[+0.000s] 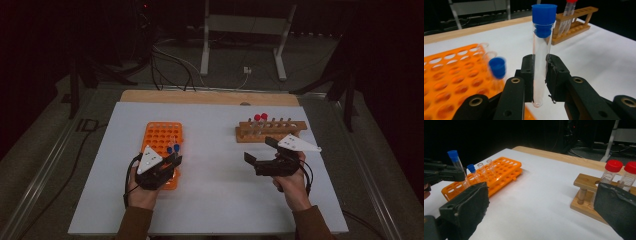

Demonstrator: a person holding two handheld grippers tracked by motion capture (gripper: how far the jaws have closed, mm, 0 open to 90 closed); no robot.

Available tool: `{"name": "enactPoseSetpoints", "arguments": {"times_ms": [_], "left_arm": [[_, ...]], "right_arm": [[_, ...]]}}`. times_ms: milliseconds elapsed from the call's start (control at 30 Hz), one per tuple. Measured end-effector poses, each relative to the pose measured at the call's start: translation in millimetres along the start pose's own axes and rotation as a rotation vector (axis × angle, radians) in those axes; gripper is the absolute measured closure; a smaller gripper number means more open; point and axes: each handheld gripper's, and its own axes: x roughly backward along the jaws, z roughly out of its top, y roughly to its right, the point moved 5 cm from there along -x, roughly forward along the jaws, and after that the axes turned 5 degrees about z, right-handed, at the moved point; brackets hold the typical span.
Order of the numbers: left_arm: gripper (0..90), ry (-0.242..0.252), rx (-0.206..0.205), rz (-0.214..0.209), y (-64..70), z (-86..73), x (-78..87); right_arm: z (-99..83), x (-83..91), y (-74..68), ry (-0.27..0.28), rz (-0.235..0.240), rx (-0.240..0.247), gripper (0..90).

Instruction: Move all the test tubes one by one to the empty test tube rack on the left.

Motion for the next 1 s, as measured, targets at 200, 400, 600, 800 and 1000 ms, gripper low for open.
{"name": "enactPoseSetpoints", "arguments": {"times_ms": [200, 400, 600, 800, 1000], "left_arm": [[77.2, 0.013, -0.002, 0.037, -9.4, -4.3, 3.2], [77.2, 0.002, -0.012, 0.075, -13.1, -9.8, -3.2], [77.2, -0.053, -0.023, 0.093, -13.3, -19.3, -4.2], [77.6, -0.141, -0.036, 0.111, -11.3, -28.1, -12.9], [78.1, -0.194, -0.023, 0.113, -13.0, -31.4, -15.2]], "right_arm": [[0.2, 1.0, 0.4, 0.006, -0.002, -0.005, 0.0], [-0.7, -0.5, -0.3, 0.004, 0.003, -0.002, 0.1], [-0.8, 0.1, -0.2, 0.006, 0.006, 0.0, 0.1], [-1.2, 0.4, -0.1, 0.005, 0.008, -0.001, 0.1], [-2.5, -1.0, -0.6, -0.002, 0.011, -0.002, 0.1]]}}
